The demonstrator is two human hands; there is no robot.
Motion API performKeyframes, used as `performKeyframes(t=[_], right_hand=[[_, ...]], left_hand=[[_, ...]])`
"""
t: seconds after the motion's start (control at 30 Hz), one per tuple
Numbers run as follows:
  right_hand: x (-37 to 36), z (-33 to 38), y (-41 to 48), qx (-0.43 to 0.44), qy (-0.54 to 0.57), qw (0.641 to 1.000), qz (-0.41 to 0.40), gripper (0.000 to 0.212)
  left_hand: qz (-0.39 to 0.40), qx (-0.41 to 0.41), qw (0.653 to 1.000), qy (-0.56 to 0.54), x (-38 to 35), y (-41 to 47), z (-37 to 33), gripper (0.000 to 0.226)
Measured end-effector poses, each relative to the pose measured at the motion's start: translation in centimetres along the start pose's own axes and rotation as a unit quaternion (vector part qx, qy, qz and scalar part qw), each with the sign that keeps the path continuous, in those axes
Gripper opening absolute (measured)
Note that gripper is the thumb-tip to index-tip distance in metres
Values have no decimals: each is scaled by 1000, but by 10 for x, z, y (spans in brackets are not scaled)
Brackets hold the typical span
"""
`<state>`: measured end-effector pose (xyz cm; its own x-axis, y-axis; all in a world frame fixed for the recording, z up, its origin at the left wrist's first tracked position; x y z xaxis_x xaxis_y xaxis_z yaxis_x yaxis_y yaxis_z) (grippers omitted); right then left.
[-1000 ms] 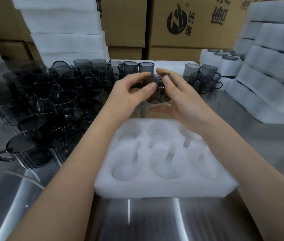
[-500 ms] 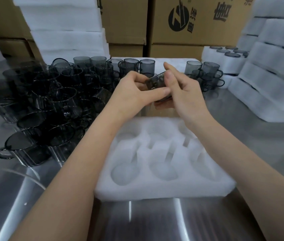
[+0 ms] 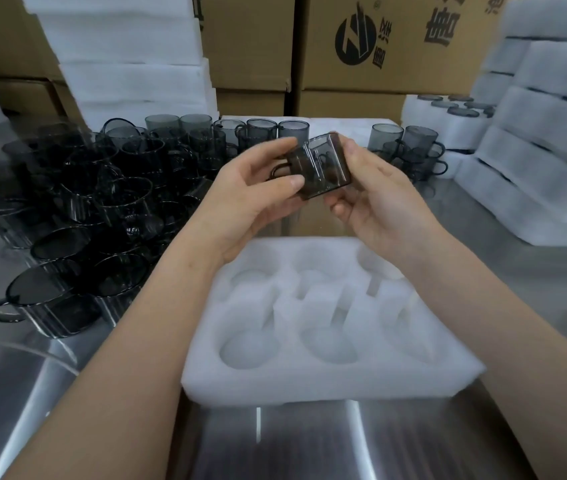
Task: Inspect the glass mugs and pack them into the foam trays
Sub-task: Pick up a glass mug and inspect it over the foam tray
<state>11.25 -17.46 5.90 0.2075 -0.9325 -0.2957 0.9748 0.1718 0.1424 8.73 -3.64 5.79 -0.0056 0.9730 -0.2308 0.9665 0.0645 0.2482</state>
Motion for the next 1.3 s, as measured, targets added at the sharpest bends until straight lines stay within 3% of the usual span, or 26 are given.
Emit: performKeyframes(t=[0.13, 0.27, 0.33, 0.47, 0.6, 0.7, 0.8, 0.9, 0.97, 1.07, 1.23, 1.3], right_hand=[[-13, -11, -1, -58, -7, 996, 64, 46], [-7, -5, 1, -24, 15, 998, 50, 42], [-5, 2, 1, 27, 5, 999, 37, 38], [0, 7, 0, 75, -17, 997, -11, 36], [11, 14, -2, 105, -50, 990, -84, 27], [10, 13, -3, 95, -54, 989, -97, 25], [1, 2, -1, 28, -39, 998, -48, 49], [-15, -4, -6, 7, -81, 996, 43, 53], [-16, -2, -7, 21, -84, 995, 55, 57], [-14, 1, -7, 34, -57, 997, 47, 57], [0, 5, -3, 56, -19, 998, -24, 22], [3, 6, -2, 63, -21, 997, -46, 21]], left_hand=[[17, -35, 999, -13, -5, -2, -6, 33], [-126, -105, 980, 114, 17, 0, -17, 29], [-154, -141, 963, 169, 18, -1, -25, 25], [-108, -116, 973, 170, 4, -3, -22, 17], [-53, -76, 988, 124, -4, -2, -16, 31], [-9, -45, 994, 97, -11, -3, -10, 42], [1, -66, 992, 109, -12, -3, -11, 49], [-16, -68, 993, 96, -7, -2, -13, 65], [-45, -64, 993, 93, 0, 0, -12, 76], [-51, -77, 994, 57, 4, 2, -12, 66], [-18, -70, 997, 17, -3, 1, -11, 40], [-14, -64, 998, 17, -7, 0, -10, 34]])
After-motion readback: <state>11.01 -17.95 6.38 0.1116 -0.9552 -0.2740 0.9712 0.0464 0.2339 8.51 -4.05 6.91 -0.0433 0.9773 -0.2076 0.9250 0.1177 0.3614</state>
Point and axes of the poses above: each hand's wrist, its own y-axis towards the middle knuckle, its own x-axis out of the back of the hand, z = x × y, the point moved 9 cm from there along y, towards the middle knuckle, and after that the axes turned 8 degrees about -z, right-handed, at the moved point
